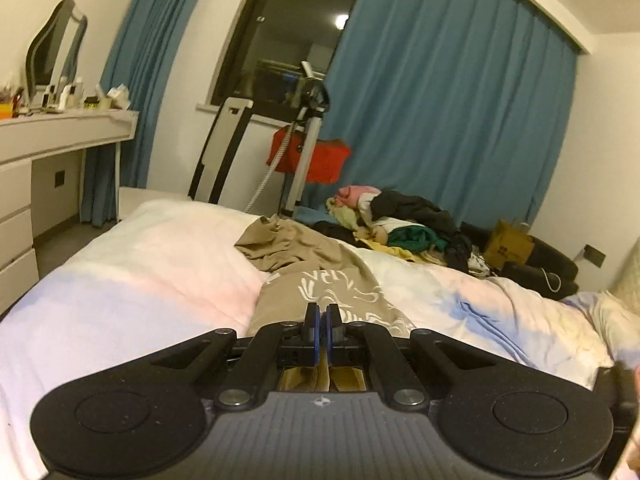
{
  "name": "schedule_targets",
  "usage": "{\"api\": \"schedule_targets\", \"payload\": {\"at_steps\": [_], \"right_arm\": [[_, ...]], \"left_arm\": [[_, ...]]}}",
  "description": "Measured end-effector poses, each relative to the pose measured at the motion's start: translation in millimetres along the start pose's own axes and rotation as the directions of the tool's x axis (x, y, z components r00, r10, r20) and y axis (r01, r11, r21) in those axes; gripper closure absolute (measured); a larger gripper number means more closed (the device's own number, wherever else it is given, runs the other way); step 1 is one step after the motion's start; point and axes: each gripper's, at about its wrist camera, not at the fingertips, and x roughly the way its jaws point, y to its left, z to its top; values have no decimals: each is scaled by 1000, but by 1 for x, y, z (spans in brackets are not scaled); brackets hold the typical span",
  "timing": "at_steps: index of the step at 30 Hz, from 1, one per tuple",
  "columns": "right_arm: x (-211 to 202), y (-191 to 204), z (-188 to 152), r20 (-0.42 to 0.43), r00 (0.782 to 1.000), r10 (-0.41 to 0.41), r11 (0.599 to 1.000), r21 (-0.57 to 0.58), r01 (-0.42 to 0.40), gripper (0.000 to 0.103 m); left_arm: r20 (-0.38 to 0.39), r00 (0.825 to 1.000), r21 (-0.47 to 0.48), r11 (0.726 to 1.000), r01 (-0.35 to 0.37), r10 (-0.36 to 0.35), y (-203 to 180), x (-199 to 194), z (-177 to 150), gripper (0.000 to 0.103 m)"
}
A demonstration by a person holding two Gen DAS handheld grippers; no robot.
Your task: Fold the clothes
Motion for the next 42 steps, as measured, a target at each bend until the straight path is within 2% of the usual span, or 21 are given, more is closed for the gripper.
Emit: {"api": "schedule_targets", "payload": {"at_steps": [3,10,16,19,22,24,27,30,32,34,35,37,39,42], "right_arm": [[3,12,-2,-52,998,28,1000,-10,-28,14],[57,-11,2,-87,995,-52,999,3,52,14],[62,-34,28,12,998,-69,997,26,69,20],[54,-44,36,79,989,-123,992,45,120,20],[33,-49,47,178,965,-193,981,53,187,20],[10,-52,55,263,932,-249,968,37,248,20],[-15,-64,57,331,895,-300,951,26,309,19],[-10,-81,56,200,922,-331,943,30,332,19],[-7,-92,54,106,932,-348,937,30,347,19],[7,-113,41,-45,939,-341,932,117,344,19],[13,-124,34,-122,936,-330,924,161,346,19],[31,-138,13,-271,905,-328,903,190,384,19],[41,-145,-2,-336,898,-283,889,261,377,19],[34,-141,6,-301,911,-283,886,281,368,19]], "left_arm": [[-1,1000,-37,999,4,-4,11,4,0,100],[28,999,-110,993,36,-34,31,21,6,100],[57,996,-156,985,71,-62,50,36,3,100],[39,995,-202,975,93,-87,56,45,1,100],[40,989,-205,968,145,-139,50,45,-3,100],[26,983,-190,964,184,-182,38,44,-11,100],[-16,978,-118,971,206,-210,17,48,-23,100],[-24,975,-61,974,217,-219,0,51,-31,100],[-12,976,-45,975,216,-217,-3,52,-33,103],[23,984,-30,983,179,-179,-4,48,-33,103],[47,986,-41,985,165,-163,-1,45,-31,103],[89,986,-76,986,145,-138,7,39,-25,103],[100,987,-98,986,137,-128,13,36,-22,103],[86,989,-92,987,131,-123,17,36,-21,103]]}}
